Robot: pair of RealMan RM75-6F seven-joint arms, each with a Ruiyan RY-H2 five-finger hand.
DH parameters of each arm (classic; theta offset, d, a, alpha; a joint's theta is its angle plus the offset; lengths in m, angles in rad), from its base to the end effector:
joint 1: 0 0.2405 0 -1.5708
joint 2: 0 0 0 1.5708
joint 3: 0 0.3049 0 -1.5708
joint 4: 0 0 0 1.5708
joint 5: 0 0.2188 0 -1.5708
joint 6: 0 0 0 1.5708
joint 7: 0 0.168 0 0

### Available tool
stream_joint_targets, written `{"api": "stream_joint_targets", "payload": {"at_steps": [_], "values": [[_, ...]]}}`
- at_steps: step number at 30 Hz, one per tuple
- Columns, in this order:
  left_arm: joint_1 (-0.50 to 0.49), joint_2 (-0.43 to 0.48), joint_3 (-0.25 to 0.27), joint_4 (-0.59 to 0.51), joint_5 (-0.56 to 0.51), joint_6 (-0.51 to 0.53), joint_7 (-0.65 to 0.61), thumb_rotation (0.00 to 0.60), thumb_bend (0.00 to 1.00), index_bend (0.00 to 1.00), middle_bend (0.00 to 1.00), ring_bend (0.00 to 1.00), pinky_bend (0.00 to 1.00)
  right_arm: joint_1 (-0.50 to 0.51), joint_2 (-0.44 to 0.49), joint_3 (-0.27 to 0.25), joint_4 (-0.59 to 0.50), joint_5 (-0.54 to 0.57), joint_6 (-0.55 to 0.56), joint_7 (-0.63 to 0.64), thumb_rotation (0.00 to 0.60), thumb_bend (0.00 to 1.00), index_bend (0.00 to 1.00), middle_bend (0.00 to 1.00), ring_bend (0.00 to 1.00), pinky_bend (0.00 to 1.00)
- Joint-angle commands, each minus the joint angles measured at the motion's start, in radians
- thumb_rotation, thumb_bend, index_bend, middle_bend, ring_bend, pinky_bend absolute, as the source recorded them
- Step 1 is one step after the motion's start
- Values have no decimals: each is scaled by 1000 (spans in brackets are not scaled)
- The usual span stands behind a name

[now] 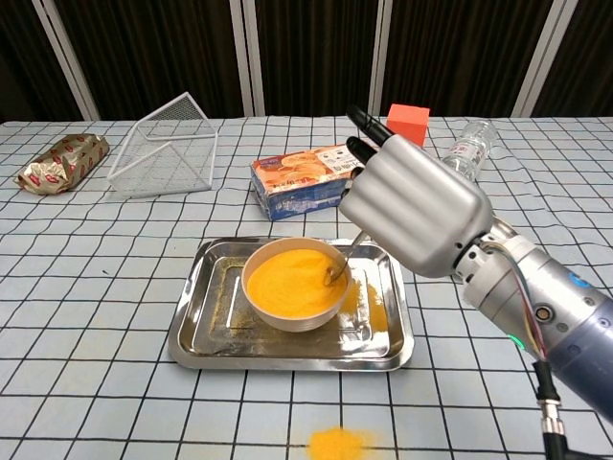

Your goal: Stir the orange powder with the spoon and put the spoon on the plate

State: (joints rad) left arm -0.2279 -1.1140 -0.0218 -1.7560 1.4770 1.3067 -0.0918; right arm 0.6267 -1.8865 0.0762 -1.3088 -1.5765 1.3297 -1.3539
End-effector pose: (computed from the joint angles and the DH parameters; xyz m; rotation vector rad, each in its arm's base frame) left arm -0.3102 0.2435 0.1292 -1.5109 -1.1627 -1.0314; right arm -0.1195 -0.3109 -0.1002 1.7570 0.3108 0.6511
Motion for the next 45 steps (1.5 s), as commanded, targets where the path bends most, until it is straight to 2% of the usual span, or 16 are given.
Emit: {"api": "stream_joint_targets", "payload": {"at_steps": [1,14,45], "values": [[0,0,0,0,0,0,2,600,0,0,0,0,20,-7,-22,5,5,3,1,15,600,847,923,492,205,41],[-1,-1,0,1,-3,-3,6,600,0,0,0,0,20,-14,-68,20,9,-7,-2,32,600,847,923,492,205,52],[-2,-1,-1,-1,-9,-5,10,600,0,0,0,0,20,-5,-57,72,-67,-35,-18,-12,600,848,923,492,209,63]]}}
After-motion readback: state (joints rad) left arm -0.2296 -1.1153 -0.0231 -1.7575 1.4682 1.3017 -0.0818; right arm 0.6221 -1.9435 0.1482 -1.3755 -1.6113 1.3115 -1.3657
